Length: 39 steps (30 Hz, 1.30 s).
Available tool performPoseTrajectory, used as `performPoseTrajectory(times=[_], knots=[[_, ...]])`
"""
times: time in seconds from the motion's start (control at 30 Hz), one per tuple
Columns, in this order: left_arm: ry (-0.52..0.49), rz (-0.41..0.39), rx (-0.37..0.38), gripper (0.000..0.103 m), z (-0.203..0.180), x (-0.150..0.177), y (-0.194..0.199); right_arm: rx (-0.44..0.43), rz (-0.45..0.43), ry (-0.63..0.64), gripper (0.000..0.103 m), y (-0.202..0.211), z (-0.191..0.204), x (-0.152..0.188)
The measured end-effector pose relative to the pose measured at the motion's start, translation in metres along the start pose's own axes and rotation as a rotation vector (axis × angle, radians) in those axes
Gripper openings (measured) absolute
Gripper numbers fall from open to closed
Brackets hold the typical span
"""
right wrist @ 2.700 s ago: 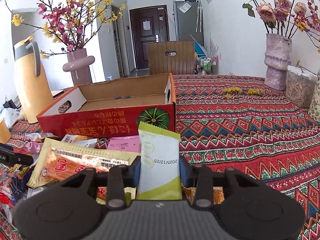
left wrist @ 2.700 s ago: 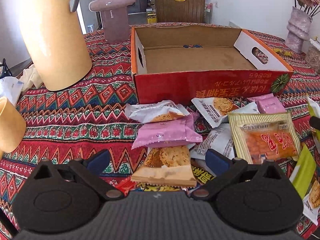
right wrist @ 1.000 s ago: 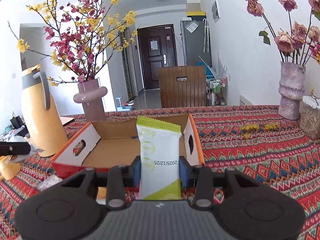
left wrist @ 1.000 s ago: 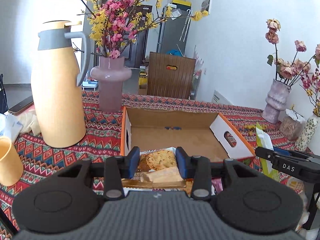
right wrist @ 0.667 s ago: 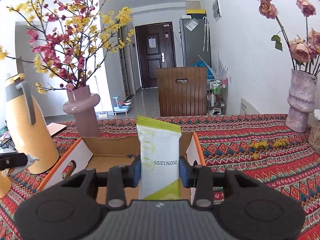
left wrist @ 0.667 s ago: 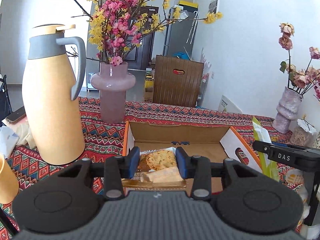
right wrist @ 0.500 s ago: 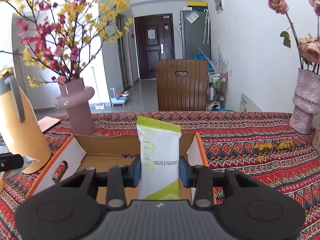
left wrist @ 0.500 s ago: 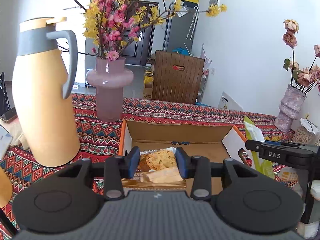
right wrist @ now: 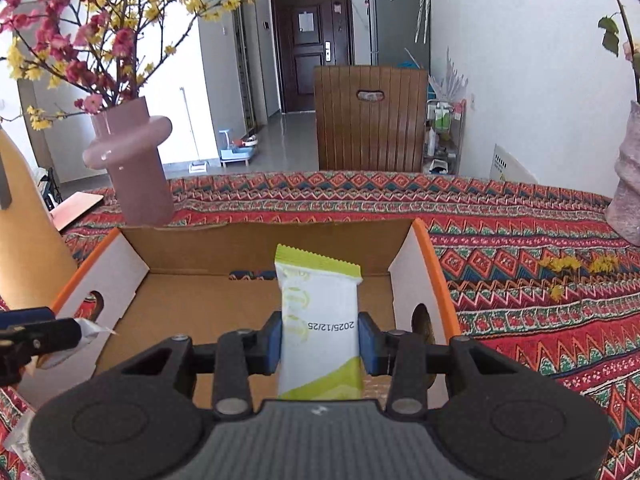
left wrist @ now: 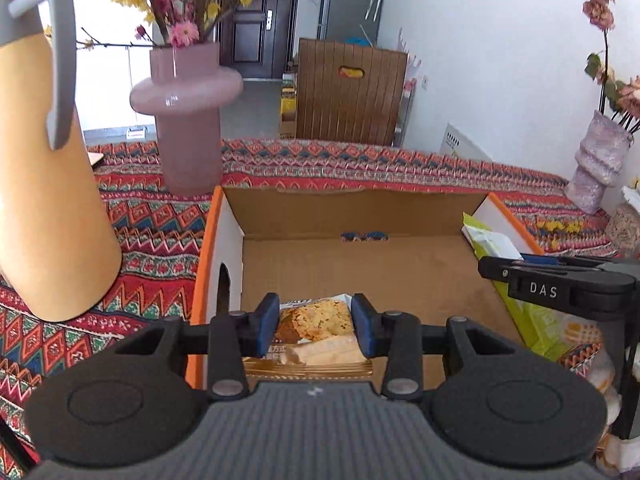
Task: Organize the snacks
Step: 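Carry the cookie packet in the left gripper and snack bar in the right gripper over the box, then open the left gripper over the box while the right gripper releases the snack bar inside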
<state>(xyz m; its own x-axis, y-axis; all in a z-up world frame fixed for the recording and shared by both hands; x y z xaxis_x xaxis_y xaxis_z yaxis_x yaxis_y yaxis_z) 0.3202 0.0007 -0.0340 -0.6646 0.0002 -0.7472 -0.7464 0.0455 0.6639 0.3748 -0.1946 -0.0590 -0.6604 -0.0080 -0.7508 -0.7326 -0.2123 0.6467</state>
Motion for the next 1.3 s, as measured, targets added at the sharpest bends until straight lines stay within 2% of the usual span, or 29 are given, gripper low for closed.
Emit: performPoseTrajectory(times=[0.27,0.33,0.37,0.43,0.5,0.6,0.7,0.83,1.03,1.3], knots=[[-0.021,0.058,0.002,0.043,-0.004,0.010,-0.015,-0.007,0.072,-0.024,0.041,-0.015,-0.007,0.014],[-0.019,0.058,0.002,0.045,-0.003,0.011,-0.015,-0.010,0.072,-0.028,0.052,-0.015,-0.008,0.015],[-0.017,0.055,0.006,0.047,-0.003,0.011,-0.015,-0.011,0.067,-0.030,0.053,-0.015,-0.008,0.016],[-0.012,0.045,0.005,0.054,-0.003,0.010,-0.014,-0.026,0.059,-0.037,0.056,-0.014,-0.008,0.015],[-0.003,0.024,-0.005,0.070,-0.002,0.007,-0.013,-0.034,0.044,-0.038,0.060,-0.012,-0.008,0.013],[0.007,-0.001,-0.012,0.078,0.001,0.004,-0.013,-0.037,0.039,-0.036,0.070,-0.012,-0.007,0.012],[0.006,0.006,-0.034,0.084,0.002,0.002,-0.018,-0.023,0.052,-0.027,0.072,-0.017,-0.009,0.014],[0.017,0.044,-0.050,0.087,0.006,0.003,-0.031,-0.017,0.057,-0.022,0.075,-0.019,-0.009,0.014],[-0.010,0.060,-0.047,0.094,0.001,0.007,-0.037,-0.015,0.061,-0.005,0.081,-0.021,-0.005,0.016],[-0.037,0.062,-0.053,0.099,-0.003,0.011,-0.040,-0.005,0.062,0.013,0.084,-0.018,-0.003,0.021]])
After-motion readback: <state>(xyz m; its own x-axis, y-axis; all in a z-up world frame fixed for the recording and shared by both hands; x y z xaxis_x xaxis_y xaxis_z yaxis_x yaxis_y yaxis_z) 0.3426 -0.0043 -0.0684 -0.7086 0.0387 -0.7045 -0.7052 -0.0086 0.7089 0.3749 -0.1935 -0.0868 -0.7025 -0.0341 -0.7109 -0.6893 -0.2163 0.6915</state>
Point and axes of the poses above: each gripper's, at about its wrist camera, not at the fingertips, and y roughly against the way its jaws point, z to its left, x to its underside, the point moved 7 cm from there along -y, roughly the way its jaws point, and after that the axes turned 4 degrees about -x, right-handed, at the moved point
